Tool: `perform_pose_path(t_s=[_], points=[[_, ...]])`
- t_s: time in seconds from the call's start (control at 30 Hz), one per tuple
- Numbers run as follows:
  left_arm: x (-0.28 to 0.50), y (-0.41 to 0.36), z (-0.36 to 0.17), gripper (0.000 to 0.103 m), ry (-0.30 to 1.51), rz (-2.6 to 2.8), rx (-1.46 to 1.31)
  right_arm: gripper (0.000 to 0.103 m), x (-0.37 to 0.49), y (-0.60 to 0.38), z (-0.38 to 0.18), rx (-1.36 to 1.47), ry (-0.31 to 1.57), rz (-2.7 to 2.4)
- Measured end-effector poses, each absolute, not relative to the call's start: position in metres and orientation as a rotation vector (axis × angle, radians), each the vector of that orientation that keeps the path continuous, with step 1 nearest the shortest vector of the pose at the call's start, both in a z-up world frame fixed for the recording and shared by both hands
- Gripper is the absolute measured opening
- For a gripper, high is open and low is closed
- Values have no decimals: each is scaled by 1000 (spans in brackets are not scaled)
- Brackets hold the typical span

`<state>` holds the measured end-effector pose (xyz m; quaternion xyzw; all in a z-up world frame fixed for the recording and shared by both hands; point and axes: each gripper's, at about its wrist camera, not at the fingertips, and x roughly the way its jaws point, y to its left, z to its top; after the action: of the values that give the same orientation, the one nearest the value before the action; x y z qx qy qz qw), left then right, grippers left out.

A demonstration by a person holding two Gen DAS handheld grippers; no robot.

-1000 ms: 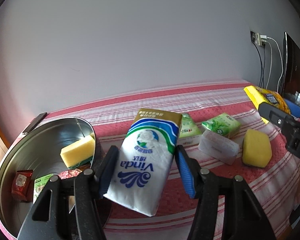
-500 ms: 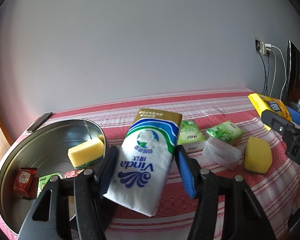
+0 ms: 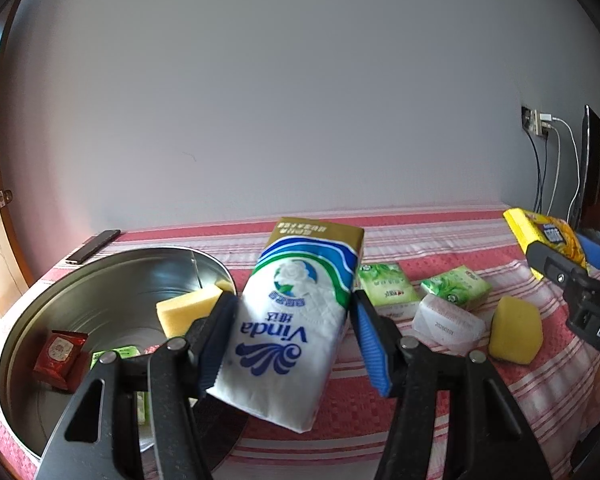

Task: Organize objects
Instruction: 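Grasp the Vinda tissue pack with the left tool and lift it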

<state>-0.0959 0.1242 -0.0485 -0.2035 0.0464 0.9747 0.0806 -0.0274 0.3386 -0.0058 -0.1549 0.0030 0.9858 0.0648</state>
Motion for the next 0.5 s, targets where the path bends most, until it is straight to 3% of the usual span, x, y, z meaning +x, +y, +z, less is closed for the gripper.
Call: perform_pose_path(t_s=[0.5], points=[[-87,109,-43,58,68,2946,-522,75,-22,329,-3,-419,-51,2989]])
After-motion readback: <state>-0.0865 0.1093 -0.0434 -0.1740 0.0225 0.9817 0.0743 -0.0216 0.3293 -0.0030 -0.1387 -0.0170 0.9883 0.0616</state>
